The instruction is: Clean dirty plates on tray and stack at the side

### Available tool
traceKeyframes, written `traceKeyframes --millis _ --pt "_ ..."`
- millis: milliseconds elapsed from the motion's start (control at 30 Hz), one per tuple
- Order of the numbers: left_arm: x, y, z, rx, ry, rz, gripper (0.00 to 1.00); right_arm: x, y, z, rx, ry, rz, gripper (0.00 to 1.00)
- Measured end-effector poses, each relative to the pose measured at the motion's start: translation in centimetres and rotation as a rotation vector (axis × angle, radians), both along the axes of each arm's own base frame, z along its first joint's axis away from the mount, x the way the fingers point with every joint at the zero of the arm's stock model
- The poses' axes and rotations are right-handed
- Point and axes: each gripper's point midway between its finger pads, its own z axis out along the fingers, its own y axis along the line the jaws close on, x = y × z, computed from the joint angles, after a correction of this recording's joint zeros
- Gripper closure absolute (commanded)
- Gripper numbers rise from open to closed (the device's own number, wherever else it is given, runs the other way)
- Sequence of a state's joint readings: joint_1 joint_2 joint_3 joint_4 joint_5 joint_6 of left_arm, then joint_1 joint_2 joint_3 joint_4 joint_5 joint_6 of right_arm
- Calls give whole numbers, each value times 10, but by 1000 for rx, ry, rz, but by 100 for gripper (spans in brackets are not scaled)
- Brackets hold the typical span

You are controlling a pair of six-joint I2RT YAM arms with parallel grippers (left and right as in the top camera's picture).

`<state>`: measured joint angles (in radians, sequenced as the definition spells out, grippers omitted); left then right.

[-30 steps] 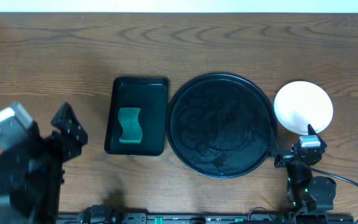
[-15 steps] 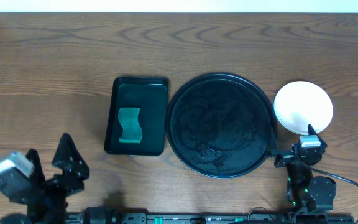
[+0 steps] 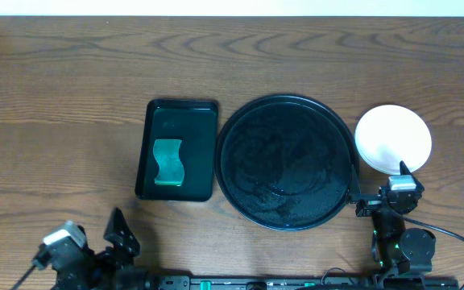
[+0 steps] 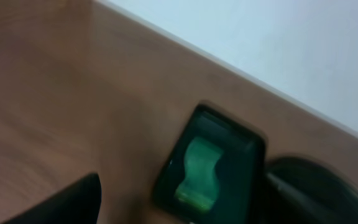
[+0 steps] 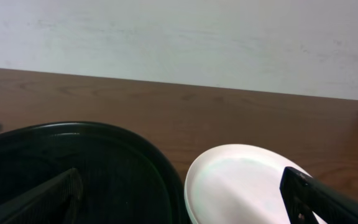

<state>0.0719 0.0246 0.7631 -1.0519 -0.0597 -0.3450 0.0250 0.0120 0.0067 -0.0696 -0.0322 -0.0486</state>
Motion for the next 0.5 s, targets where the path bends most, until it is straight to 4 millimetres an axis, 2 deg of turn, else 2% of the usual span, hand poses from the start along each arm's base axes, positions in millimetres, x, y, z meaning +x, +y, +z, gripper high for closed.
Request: traceKeyframes --millis 67,100,500 --pt "-9 0 -19 -7 75 3 19 0 0 0 0 0 0 1" --pt "-9 0 -21 -6 80 5 19 0 0 0 0 0 0 1" --pt "-9 1 -22 -12 78 9 19 0 0 0 0 0 0 1"
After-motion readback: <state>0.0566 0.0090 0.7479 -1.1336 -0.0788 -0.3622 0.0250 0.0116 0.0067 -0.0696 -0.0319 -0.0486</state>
